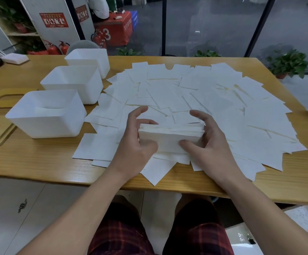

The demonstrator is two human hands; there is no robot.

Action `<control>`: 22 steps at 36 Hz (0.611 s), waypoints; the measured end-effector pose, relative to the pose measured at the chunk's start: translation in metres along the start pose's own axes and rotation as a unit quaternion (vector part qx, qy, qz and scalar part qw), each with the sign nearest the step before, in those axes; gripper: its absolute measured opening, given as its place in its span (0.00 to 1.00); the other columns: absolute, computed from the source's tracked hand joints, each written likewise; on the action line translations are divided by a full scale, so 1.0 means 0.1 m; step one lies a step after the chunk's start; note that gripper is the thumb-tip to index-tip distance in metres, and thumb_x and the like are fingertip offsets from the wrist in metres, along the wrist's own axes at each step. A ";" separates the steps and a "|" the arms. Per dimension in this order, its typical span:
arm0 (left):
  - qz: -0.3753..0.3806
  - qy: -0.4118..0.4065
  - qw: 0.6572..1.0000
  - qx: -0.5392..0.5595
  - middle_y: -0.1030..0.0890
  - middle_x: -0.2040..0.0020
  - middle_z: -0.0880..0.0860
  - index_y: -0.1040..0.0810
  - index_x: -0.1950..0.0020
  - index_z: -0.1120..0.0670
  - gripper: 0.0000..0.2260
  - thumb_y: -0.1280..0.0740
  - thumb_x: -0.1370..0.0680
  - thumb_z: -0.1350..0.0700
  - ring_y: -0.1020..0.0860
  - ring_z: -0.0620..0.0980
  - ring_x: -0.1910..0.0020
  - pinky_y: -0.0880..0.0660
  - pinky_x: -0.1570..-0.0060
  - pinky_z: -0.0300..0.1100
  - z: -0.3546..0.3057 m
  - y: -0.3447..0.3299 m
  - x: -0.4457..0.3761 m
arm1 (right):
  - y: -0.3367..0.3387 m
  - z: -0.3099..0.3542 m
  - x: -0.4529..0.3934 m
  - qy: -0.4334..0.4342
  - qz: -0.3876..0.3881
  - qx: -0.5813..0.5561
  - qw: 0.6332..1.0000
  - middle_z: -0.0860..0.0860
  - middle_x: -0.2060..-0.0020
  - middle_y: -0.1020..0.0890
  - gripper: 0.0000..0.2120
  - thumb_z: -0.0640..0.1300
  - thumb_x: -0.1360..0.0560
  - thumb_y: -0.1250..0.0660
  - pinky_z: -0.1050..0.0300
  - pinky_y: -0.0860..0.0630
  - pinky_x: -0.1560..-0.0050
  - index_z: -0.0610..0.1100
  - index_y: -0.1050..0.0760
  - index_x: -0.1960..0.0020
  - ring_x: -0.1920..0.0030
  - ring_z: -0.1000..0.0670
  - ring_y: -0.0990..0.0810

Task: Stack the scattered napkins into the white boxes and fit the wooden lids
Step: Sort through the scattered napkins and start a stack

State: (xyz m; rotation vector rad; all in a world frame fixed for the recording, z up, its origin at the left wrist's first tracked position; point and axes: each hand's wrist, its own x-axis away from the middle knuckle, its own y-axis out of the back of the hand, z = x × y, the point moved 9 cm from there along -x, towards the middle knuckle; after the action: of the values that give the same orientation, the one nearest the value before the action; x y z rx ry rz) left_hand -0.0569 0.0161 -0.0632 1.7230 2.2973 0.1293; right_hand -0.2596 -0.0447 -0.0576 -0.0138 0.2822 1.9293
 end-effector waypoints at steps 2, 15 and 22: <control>-0.013 -0.007 1.000 -0.013 0.20 0.39 0.43 0.38 0.19 0.37 0.41 0.28 0.23 0.69 0.18 0.47 0.47 0.17 0.52 0.43 -0.02 0.00 -0.01 | 0.00 0.01 0.00 0.000 -0.010 0.009 1.000 0.55 0.43 0.14 0.33 0.39 0.23 0.23 0.47 0.16 0.40 0.62 0.30 0.25 0.43 0.52 0.14; -0.041 -0.009 0.998 0.056 0.20 0.38 0.50 0.38 0.18 0.38 0.42 0.29 0.22 0.70 0.17 0.50 0.42 0.17 0.49 0.43 -0.03 0.01 -0.02 | 0.06 -0.09 -0.01 -0.040 -0.133 -0.084 0.987 0.52 0.59 0.25 0.13 0.63 0.19 0.30 0.58 0.26 0.54 0.58 0.21 0.38 0.60 0.56 0.24; -0.049 -0.043 0.998 0.023 0.19 0.41 0.49 0.37 0.18 0.41 0.41 0.29 0.23 0.71 0.19 0.50 0.46 0.21 0.51 0.38 -0.12 -0.06 0.04 | -0.15 -0.09 -0.05 -0.054 -0.143 -0.103 0.983 0.62 0.48 0.17 0.09 0.58 0.18 0.28 0.50 0.20 0.49 0.56 0.18 0.42 0.48 0.56 0.18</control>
State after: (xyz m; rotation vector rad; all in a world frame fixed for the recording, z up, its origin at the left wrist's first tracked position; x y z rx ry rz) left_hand -0.0665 0.0197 -0.0539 1.6005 2.3336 -0.0162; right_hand -0.2447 -0.0462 -0.0687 -0.0821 0.0039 1.6581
